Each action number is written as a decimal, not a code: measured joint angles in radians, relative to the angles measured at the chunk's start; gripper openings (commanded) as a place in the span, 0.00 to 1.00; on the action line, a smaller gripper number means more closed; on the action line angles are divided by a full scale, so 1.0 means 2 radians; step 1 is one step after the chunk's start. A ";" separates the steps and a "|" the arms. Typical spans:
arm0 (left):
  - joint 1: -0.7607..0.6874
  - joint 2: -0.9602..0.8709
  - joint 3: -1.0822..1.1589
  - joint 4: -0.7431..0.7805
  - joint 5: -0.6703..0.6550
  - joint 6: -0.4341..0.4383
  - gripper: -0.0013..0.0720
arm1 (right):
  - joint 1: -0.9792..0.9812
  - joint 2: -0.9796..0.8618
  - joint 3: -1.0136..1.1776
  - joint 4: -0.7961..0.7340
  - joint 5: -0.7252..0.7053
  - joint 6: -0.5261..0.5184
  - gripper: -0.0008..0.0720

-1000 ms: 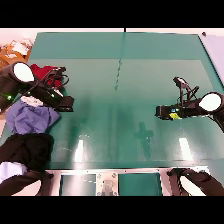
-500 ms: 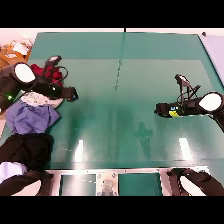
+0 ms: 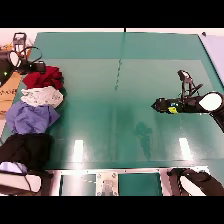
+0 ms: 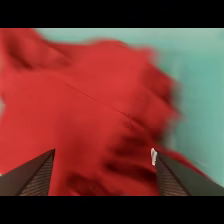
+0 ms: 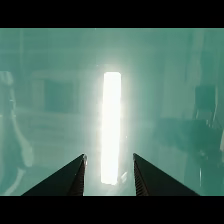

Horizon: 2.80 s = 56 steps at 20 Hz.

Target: Fold the shirts.

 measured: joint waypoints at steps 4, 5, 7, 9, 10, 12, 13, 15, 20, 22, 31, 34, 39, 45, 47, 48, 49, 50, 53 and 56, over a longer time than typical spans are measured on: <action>0.024 -0.092 0.048 0.006 0.012 0.014 1.00 | 0.000 0.000 0.000 0.001 -0.015 0.000 0.51; 0.027 -0.109 0.054 0.006 0.016 0.017 1.00 | 0.000 0.000 0.000 0.001 -0.017 0.000 0.51; 0.031 -0.129 0.062 0.007 0.024 0.023 0.66 | 0.000 0.000 0.000 0.001 -0.020 0.000 0.50; 0.032 -0.141 0.074 0.008 0.017 0.030 0.05 | 0.000 0.000 0.000 0.001 -0.022 0.000 0.49; 0.033 -0.144 0.082 0.009 0.005 0.035 0.05 | 0.000 0.000 0.000 0.001 -0.022 0.000 0.45; 0.033 -0.149 0.104 0.009 -0.031 0.044 0.04 | 0.000 0.000 0.000 0.001 -0.022 0.000 0.19; 0.034 -0.151 0.119 0.007 -0.057 0.047 0.04 | 0.000 0.000 0.000 0.001 -0.022 0.000 0.19; 0.034 -0.153 0.162 -0.005 -0.107 0.052 0.04 | 0.000 0.000 0.000 0.001 -0.022 0.000 0.16; 0.016 -0.102 0.259 -0.118 -0.178 0.059 0.04 | 0.000 0.000 0.000 0.001 -0.021 0.000 0.08; -0.010 -0.063 0.271 -0.152 -0.191 0.060 0.04 | -0.001 0.000 0.000 0.001 -0.014 0.000 0.07; -0.229 0.043 0.211 -0.233 -0.284 0.041 0.05 | -0.056 0.000 0.018 -0.001 0.049 0.000 0.08; -0.304 0.048 0.145 -0.243 -0.266 0.035 0.66 | -0.069 0.000 0.021 -0.001 0.059 0.000 0.36; -0.357 0.054 0.064 -0.261 -0.261 0.018 0.87 | -0.075 0.000 0.023 -0.001 0.070 0.000 0.70; -0.253 0.085 0.047 -0.214 -0.336 0.011 0.87 | -0.075 0.000 -0.038 0.014 0.106 -0.001 0.70; -0.205 0.099 0.035 -0.199 -0.360 0.009 0.87 | -0.067 0.000 -0.086 0.047 0.104 -0.011 0.70; -0.186 0.103 0.027 -0.197 -0.366 0.009 0.87 | -0.056 0.000 -0.111 0.070 0.095 -0.018 0.70; -0.170 0.107 0.019 -0.193 -0.370 0.009 0.87 | -0.041 -0.002 -0.137 0.096 0.075 -0.026 0.69; -0.155 0.110 0.009 -0.191 -0.372 0.009 0.87 | -0.023 -0.006 -0.157 0.120 0.056 -0.032 0.68; -0.134 0.115 -0.027 -0.188 -0.362 0.009 0.87 | 0.046 -0.045 -0.188 0.187 -0.005 -0.047 0.47; -0.125 0.117 -0.056 -0.186 -0.349 0.009 0.87 | 0.106 -0.097 -0.177 0.232 -0.057 -0.064 0.03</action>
